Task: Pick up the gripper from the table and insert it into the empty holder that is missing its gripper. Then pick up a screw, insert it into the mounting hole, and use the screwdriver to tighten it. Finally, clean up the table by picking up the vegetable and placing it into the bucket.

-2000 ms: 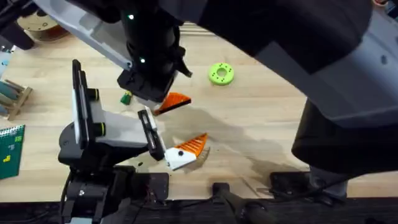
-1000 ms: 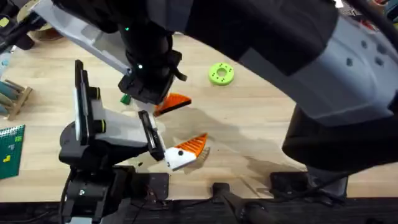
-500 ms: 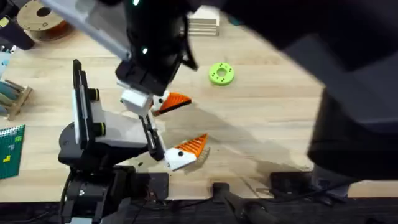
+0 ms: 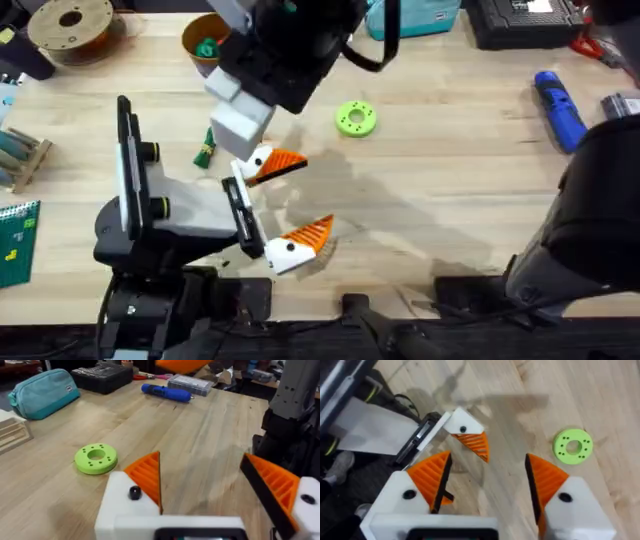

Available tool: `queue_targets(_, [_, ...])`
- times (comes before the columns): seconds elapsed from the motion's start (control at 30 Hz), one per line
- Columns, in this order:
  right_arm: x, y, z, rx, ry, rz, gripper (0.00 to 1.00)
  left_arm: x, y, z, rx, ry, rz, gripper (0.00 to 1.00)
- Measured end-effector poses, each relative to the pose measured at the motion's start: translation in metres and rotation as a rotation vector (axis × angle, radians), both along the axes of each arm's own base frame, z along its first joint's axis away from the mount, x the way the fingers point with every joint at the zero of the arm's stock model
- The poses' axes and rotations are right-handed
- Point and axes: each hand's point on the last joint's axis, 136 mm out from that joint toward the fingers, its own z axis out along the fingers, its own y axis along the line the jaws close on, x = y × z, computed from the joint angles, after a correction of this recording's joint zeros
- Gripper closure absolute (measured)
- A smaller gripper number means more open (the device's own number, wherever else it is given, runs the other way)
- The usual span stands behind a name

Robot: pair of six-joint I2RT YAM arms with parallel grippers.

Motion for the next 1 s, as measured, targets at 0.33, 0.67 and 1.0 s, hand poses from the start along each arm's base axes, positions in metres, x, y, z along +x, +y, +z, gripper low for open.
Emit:
queue_targets(0.33, [0.005,-0.014,-0.023,-0.077,0.000,-0.049,0.151,0.000,0.000,0.000,0.000,0.000,0.000,0.016])
queue_targets(0.67, [0.028,-0.044,-0.019,0.039,-0.071,-0.189,0.149,0.000,0.000,0.000,0.000,0.000,0.000,0.015])
queue_targets(1.0, [0.080,-0.105,0.004,0.107,-0.124,-0.421,0.150,0.000,0.000,0.000,0.000,0.000,0.000,0.015])
